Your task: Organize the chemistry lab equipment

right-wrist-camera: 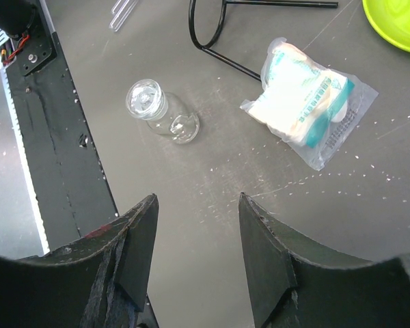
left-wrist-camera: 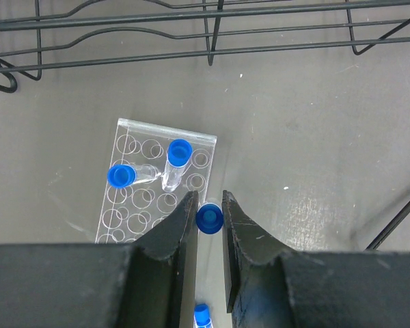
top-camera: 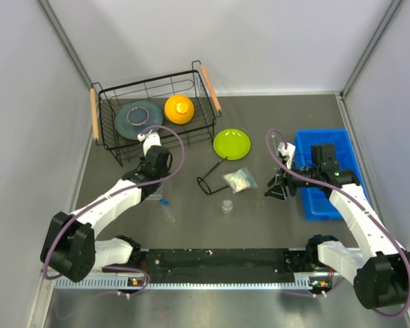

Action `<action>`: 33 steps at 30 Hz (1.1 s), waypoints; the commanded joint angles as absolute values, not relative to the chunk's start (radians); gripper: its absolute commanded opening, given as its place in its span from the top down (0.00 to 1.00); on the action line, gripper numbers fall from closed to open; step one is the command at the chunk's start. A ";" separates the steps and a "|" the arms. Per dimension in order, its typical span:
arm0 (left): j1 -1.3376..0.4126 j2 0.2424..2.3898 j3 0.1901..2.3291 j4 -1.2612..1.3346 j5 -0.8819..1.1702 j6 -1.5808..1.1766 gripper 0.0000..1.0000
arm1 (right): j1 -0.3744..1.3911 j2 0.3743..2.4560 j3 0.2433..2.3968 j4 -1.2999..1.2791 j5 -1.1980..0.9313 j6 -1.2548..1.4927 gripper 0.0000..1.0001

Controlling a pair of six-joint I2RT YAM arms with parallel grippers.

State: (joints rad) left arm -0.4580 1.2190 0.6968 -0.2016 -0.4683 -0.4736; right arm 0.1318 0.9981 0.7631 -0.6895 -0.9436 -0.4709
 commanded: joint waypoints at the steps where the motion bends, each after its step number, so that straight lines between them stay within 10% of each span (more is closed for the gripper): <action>1: -0.454 1.235 0.752 -0.164 -0.486 -0.437 0.93 | 0.120 1.000 0.815 -0.681 -0.962 -0.495 0.49; 33: -0.454 1.284 0.795 -0.155 -0.551 -0.391 0.93 | 0.101 1.005 0.815 -0.686 -0.968 -0.499 0.49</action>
